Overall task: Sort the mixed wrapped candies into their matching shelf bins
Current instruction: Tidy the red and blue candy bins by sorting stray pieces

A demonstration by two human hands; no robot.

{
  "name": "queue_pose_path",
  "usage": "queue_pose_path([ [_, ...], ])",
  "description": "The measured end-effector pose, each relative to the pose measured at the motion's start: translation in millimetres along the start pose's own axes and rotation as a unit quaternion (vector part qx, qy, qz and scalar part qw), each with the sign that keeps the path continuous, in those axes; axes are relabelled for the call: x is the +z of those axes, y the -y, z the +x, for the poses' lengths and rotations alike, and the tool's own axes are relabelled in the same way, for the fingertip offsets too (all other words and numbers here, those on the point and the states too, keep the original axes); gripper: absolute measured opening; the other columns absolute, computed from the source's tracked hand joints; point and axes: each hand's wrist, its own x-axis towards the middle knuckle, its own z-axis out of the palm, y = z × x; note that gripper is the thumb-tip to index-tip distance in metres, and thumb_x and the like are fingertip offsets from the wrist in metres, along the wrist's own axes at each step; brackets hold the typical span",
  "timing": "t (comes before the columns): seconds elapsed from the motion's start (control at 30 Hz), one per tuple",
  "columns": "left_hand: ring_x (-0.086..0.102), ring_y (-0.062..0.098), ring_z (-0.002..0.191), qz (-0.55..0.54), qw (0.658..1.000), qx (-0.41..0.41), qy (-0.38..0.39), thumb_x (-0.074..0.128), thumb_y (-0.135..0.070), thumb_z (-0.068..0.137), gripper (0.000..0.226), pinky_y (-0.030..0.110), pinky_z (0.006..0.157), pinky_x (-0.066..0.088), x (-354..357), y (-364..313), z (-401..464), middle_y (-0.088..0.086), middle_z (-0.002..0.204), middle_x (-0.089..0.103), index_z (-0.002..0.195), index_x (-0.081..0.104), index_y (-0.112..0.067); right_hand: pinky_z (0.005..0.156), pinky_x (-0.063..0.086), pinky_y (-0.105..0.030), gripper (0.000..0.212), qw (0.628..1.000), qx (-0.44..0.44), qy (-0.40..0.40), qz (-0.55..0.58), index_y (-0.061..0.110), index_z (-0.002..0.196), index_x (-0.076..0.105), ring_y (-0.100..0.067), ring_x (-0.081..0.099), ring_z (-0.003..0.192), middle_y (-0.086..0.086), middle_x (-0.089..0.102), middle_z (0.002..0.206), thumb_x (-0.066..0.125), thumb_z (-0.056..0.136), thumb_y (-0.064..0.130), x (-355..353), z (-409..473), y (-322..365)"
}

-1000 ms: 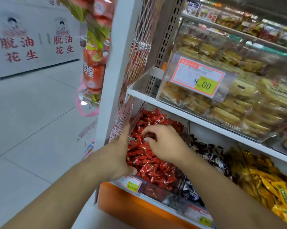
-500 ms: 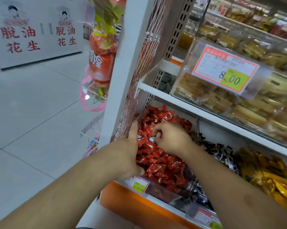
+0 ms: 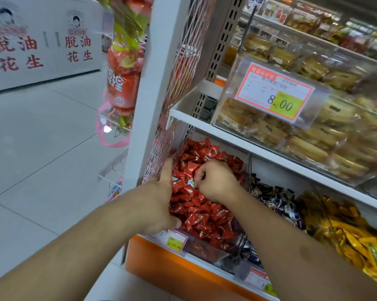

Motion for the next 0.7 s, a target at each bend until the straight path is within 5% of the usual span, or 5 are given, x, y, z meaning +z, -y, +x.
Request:
queue_pose_path([
  [0.13,0.045,0.027,0.141,-0.003,1.000,-0.004,0.003,0.082,-0.045,0.081,0.141,0.037,0.108,0.045,-0.1,0.6,1.4,0.006,0.170,0.014,0.148,-0.041,-0.035,0.071,0.062,-0.030,0.024,0.997,-0.015,-0.031,0.064,0.024,0.072,0.072,-0.004,0.069,0.076,0.014,0.073,0.083,0.064,0.085,0.006,-9.7,-9.9,-2.7],
  [0.27,0.051,0.027,0.135,-0.010,1.000,0.000,0.005,0.082,-0.044,0.082,0.140,0.032,0.093,0.049,-0.6,1.0,1.8,0.005,0.170,0.012,0.148,-0.041,-0.034,0.065,0.044,-0.006,0.023,0.989,-0.054,-0.104,0.095,0.026,0.074,0.067,0.002,0.063,0.082,0.016,0.069,0.088,0.067,0.090,0.011,-37.5,-45.4,-3.4],
  [0.4,0.050,0.026,0.136,-0.001,1.000,0.011,0.003,0.082,-0.046,0.082,0.139,0.032,0.102,0.047,-1.1,2.9,0.5,0.006,0.169,0.016,0.149,-0.040,-0.034,0.052,0.051,-0.027,0.021,0.979,0.001,-0.136,0.149,0.033,0.079,0.066,-0.010,0.063,0.057,0.017,0.072,0.087,0.067,0.099,0.026,-59.3,-105.4,-23.6],
  [0.53,0.045,0.025,0.141,-0.003,1.000,0.014,0.008,0.082,-0.047,0.081,0.141,0.035,0.110,0.042,-1.9,4.4,-0.3,0.005,0.170,0.015,0.148,-0.041,-0.036,0.063,0.048,-0.022,0.015,0.965,0.052,-0.211,0.150,0.035,0.086,0.065,-0.011,0.067,0.081,0.023,0.065,0.109,0.068,0.099,0.028,-66.6,-147.0,-64.2],
  [0.7,0.037,0.023,0.148,-0.015,1.000,0.016,0.014,0.082,-0.048,0.081,0.140,0.035,0.116,0.036,-3.5,6.1,-0.7,0.001,0.170,0.014,0.148,-0.040,-0.037,0.087,0.042,-0.028,0.018,0.976,0.040,-0.205,0.067,0.038,0.105,0.062,-0.010,0.056,0.109,0.024,0.055,0.105,0.069,0.097,0.024,-63.1,-155.9,-72.2],
])
